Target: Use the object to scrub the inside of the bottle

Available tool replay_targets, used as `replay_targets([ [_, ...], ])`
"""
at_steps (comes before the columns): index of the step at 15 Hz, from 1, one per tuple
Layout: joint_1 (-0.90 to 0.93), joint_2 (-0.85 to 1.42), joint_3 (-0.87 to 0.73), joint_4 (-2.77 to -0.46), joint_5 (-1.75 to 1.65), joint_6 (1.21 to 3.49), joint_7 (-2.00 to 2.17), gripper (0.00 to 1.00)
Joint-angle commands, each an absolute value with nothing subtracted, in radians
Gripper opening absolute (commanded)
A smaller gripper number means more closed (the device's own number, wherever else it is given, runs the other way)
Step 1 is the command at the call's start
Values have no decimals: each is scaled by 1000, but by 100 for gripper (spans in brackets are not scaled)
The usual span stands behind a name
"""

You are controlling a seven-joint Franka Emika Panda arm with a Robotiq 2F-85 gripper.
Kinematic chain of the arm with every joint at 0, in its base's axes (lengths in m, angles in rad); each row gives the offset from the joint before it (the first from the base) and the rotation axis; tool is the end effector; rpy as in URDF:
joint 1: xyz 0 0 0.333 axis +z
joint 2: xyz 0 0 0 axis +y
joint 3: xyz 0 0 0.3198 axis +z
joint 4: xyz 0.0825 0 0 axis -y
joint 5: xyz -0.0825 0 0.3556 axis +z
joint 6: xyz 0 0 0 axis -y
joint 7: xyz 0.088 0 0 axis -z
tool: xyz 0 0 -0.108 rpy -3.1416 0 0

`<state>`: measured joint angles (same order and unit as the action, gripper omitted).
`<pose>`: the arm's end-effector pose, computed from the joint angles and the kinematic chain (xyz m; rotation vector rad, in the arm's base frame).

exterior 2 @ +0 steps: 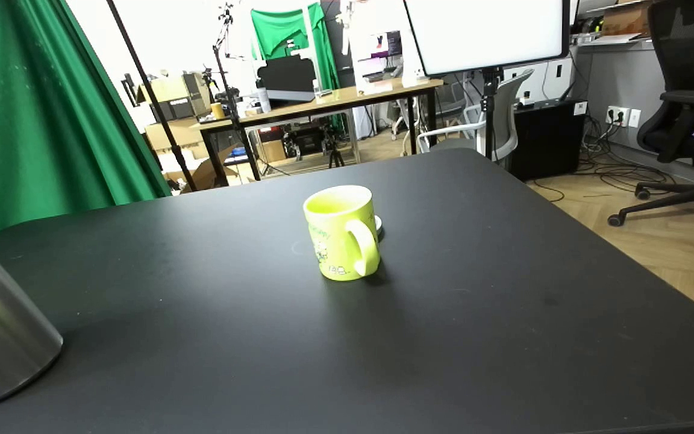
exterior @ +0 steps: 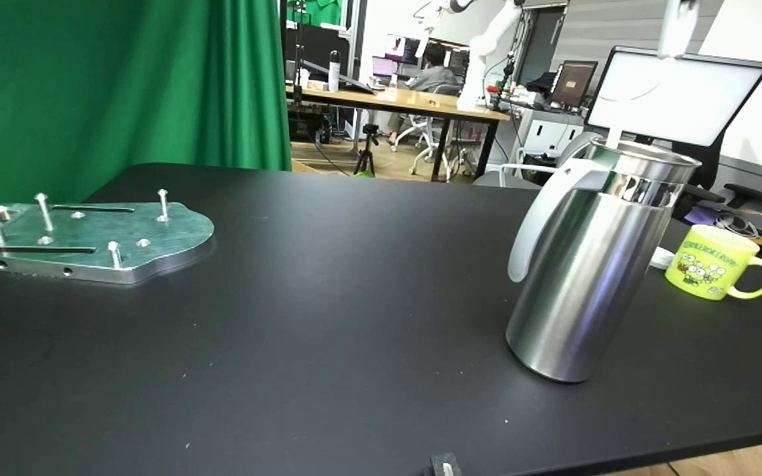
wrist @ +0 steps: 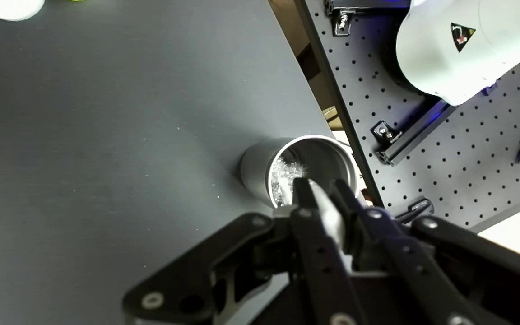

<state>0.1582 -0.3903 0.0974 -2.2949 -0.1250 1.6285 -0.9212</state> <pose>0.3636 0.0851 0.4942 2.5222 1.7053 -0.4838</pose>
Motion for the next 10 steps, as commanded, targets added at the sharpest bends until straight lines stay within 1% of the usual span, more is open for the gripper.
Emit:
replay_targets([
  [1, 164, -375, 91, -2313, -156, 1643, -864, 4],
  [10, 151, -287, 72, -2338, -147, 1671, -865, 4],
])
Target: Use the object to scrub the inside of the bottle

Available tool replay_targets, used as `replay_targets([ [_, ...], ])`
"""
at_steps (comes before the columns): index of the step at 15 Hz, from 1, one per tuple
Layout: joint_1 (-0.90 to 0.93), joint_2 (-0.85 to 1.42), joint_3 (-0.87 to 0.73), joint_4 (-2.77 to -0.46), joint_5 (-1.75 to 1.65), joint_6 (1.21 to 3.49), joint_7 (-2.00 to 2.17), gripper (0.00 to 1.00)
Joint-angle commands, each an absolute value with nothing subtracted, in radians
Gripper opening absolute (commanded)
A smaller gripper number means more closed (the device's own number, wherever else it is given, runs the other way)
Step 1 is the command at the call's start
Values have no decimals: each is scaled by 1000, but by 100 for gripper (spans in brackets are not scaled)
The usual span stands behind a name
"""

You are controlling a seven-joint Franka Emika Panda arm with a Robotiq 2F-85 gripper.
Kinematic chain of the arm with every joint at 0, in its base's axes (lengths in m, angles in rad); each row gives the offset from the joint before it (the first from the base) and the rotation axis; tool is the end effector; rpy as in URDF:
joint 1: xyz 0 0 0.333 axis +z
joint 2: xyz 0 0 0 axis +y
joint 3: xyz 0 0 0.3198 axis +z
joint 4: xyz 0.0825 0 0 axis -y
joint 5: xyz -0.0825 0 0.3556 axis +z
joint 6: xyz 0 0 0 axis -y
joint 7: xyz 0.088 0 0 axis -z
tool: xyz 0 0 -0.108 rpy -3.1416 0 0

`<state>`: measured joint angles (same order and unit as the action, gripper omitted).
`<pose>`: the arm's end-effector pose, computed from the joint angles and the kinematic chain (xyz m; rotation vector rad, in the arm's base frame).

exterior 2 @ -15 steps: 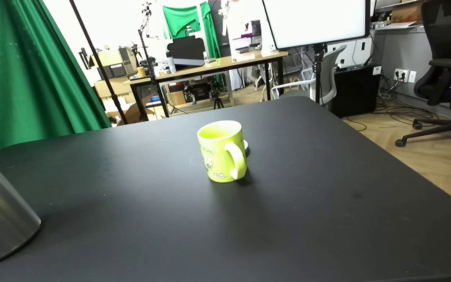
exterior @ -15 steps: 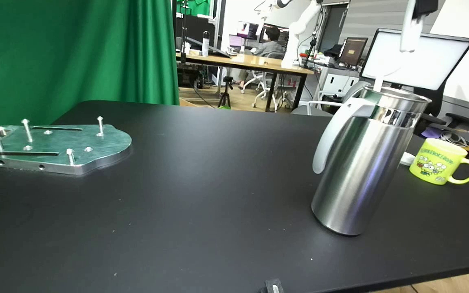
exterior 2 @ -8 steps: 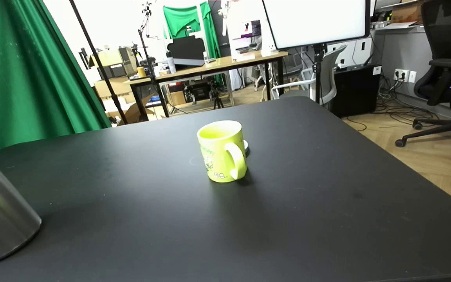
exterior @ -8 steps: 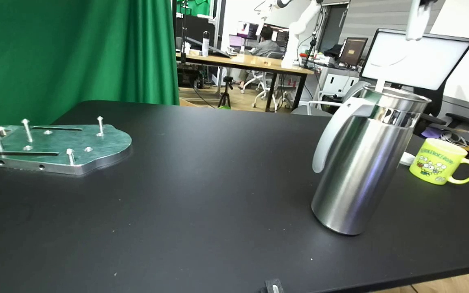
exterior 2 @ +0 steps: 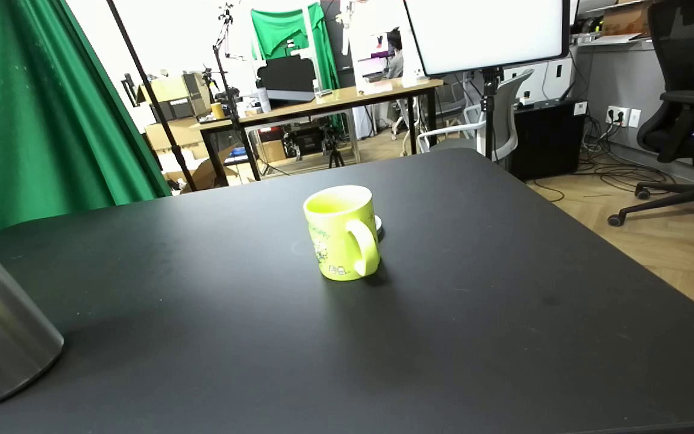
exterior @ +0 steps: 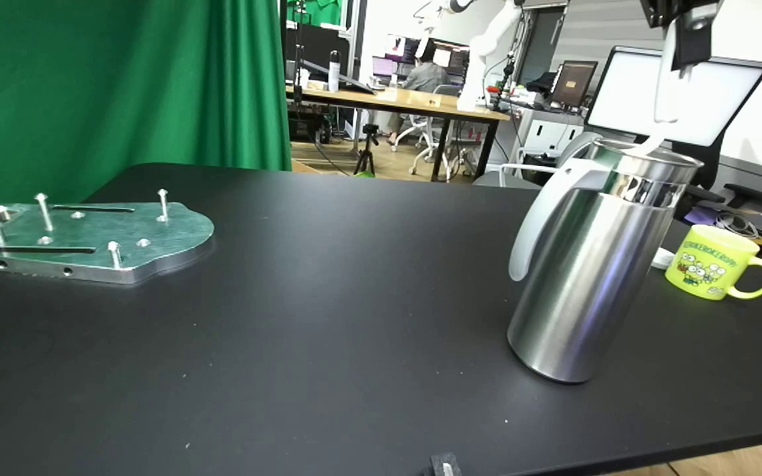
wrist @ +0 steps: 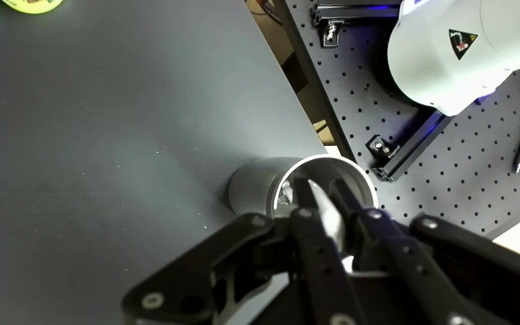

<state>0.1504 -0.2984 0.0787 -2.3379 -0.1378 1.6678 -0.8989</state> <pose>0.3754 0.0749 0.4441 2.5554 1.6733 -0.6241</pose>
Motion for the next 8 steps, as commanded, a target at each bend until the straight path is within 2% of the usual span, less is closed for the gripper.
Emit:
replay_targets([
  [1, 150, -282, 73, -2336, -147, 1671, -865, 4],
  [8, 159, -334, 80, -2320, -141, 1652, -870, 4],
])
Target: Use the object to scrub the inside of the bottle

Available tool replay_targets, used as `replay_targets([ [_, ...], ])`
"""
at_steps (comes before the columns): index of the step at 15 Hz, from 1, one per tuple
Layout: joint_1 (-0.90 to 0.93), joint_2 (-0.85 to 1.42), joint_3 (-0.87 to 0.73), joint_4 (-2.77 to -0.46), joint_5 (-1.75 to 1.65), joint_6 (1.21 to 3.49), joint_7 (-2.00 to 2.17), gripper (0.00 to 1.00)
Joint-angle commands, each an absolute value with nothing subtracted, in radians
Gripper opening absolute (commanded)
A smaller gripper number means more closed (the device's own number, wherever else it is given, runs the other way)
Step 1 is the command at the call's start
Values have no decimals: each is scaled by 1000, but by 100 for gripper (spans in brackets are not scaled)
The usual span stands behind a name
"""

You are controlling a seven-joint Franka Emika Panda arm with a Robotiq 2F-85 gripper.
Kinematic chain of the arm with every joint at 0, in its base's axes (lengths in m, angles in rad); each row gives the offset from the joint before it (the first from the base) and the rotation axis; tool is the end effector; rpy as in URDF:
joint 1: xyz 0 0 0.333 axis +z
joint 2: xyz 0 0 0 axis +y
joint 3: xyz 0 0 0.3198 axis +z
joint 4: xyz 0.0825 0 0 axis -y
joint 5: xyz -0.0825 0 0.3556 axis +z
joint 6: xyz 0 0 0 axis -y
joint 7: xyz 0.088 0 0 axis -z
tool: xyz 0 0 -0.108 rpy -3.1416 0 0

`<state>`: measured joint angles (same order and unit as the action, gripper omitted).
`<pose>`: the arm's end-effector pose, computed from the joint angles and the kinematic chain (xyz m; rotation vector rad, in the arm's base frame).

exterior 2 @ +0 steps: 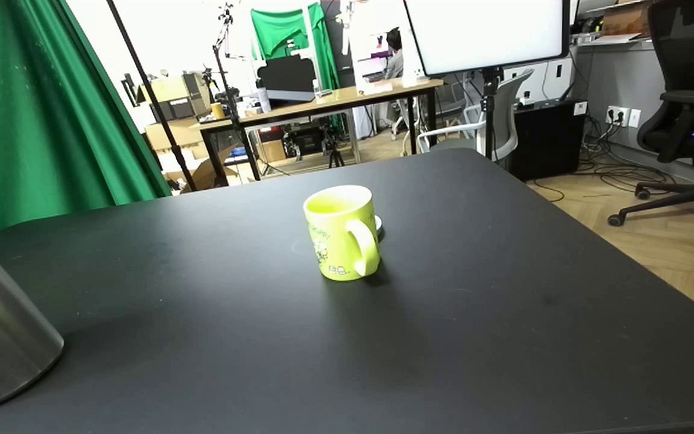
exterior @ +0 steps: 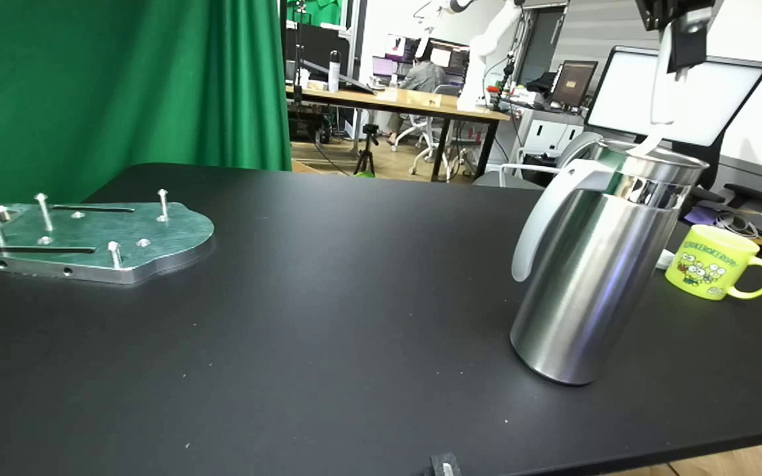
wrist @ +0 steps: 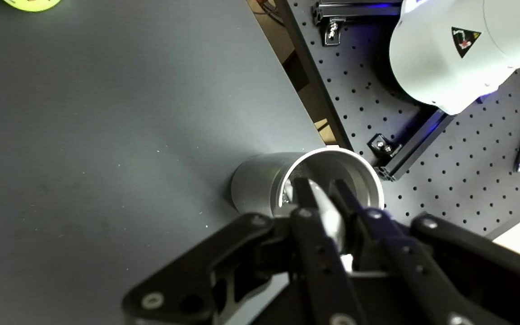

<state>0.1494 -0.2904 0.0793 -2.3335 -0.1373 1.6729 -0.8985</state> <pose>0.3779 0.0754 0.4430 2.5564 1.6737 -0.6215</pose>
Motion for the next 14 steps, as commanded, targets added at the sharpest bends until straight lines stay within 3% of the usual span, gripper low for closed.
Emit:
replay_targets([
  [1, 160, -346, 81, -2317, -143, 1650, -868, 4],
  [14, 160, -280, 70, -2344, -132, 1680, -876, 4],
])
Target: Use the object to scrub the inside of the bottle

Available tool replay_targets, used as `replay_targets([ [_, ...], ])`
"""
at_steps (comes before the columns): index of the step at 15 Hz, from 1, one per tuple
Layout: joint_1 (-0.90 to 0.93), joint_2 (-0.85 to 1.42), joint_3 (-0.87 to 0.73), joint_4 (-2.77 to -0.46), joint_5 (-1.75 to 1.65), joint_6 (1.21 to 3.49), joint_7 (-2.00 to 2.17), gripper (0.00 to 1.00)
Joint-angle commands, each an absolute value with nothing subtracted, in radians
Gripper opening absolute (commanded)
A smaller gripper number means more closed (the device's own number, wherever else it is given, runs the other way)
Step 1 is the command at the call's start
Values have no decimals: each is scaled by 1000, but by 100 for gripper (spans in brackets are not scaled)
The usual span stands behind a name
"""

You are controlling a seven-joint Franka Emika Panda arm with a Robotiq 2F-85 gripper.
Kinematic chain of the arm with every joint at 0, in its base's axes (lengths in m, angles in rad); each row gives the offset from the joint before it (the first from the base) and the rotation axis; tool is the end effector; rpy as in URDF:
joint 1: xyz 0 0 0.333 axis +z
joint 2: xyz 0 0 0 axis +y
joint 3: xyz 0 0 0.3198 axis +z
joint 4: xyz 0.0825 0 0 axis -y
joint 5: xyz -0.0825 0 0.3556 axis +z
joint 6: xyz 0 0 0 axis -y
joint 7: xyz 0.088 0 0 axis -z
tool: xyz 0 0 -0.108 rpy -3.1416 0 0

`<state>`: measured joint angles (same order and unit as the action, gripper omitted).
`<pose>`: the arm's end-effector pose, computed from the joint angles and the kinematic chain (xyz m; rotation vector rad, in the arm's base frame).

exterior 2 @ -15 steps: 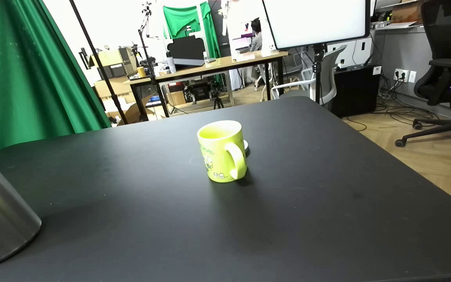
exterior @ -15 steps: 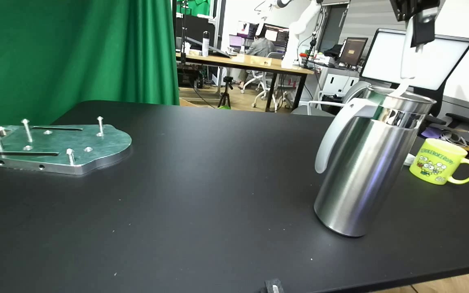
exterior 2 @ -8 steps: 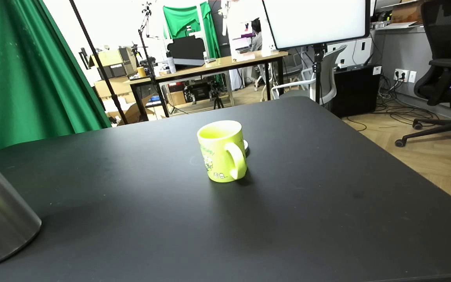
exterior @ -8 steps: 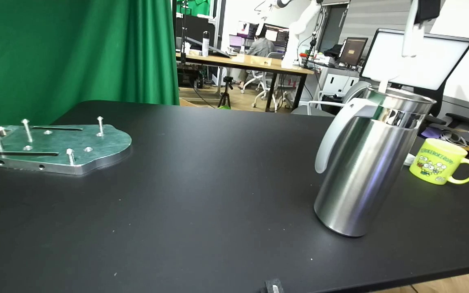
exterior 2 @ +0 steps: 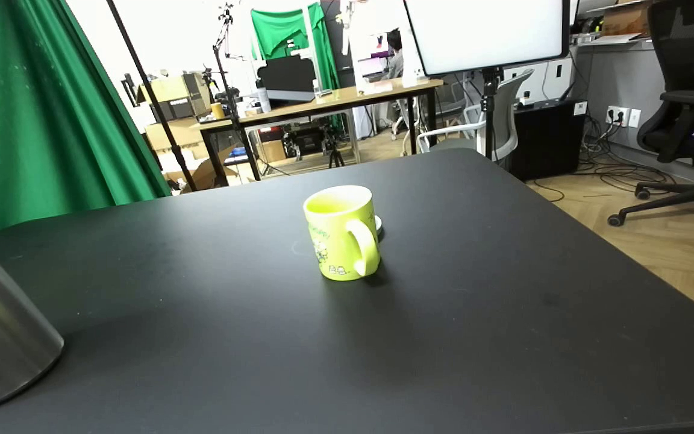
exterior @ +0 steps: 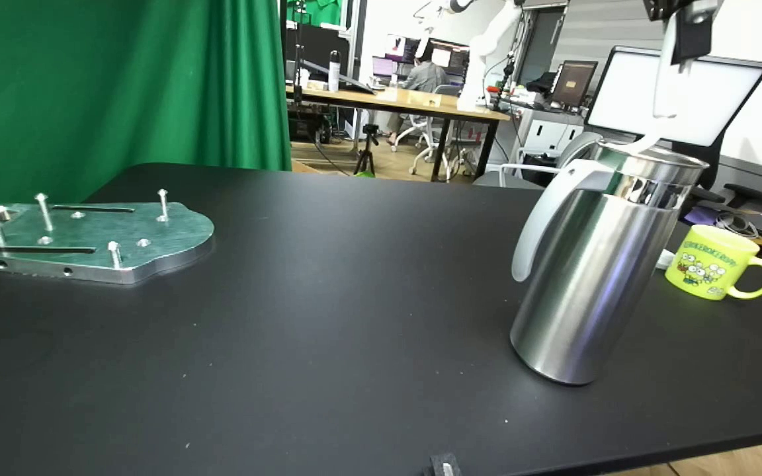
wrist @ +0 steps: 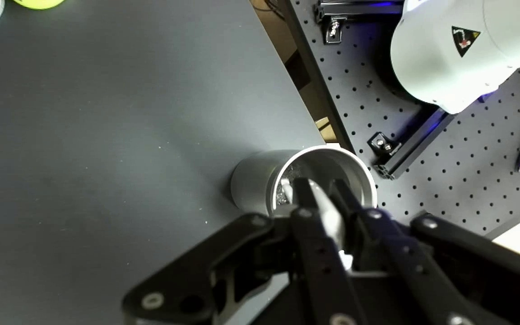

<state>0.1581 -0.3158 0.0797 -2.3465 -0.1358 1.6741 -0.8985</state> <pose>0.3717 0.0778 0.4475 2.5481 1.6811 -0.6009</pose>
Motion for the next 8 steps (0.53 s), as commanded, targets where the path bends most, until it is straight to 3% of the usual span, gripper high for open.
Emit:
replay_targets([
  [1, 159, -268, 70, -2343, -131, 1680, -877, 4],
  [8, 165, -294, 80, -2329, -130, 1667, -884, 4],
])
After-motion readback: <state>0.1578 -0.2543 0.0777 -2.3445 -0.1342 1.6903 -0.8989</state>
